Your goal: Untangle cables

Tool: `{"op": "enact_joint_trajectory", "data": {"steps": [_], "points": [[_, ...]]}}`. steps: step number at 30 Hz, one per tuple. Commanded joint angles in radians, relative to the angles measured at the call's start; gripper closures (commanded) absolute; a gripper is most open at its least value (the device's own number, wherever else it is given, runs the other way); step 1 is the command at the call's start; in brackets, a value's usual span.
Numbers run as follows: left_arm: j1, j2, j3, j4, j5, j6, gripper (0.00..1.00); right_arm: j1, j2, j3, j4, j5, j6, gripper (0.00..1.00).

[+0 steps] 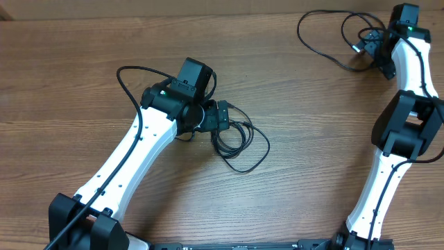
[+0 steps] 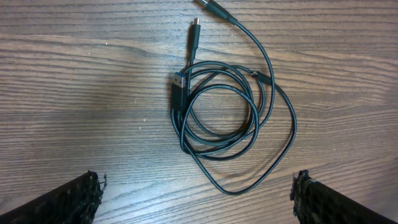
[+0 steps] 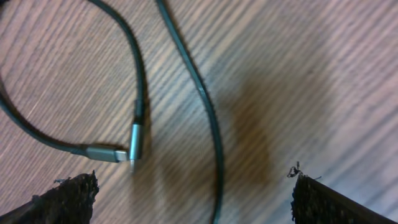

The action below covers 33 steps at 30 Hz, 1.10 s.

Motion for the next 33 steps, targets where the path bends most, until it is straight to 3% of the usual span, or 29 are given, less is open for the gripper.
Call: {"op": "enact_joint_trajectory", "data": {"steps": [1,11,14,26,33], "points": [[0.005,0.000,-0.002,0.001,-0.014,-0.006,0.00,-0.013,-0.064,0.081,-0.034,0.004,-0.001,0.00],[0.005,0.000,-0.002,0.001,-0.014,-0.006,0.00,-0.013,-0.201,0.111,-0.300,-0.414,-0.002,0.00],[0.005,0.000,-0.002,0.001,-0.014,-0.006,0.00,-0.010,-0.212,0.111,-0.399,-0.587,-0.136,0.00],[0.005,0.000,-0.002,0.001,-0.014,-0.006,0.01,0.029,-0.351,0.110,-0.727,-0.535,-0.243,0.00],[0.005,0.000,-0.002,0.001,-0.014,-0.006,0.00,0.138,-0.447,0.103,-0.737,-0.535,-0.243,0.00]]}}
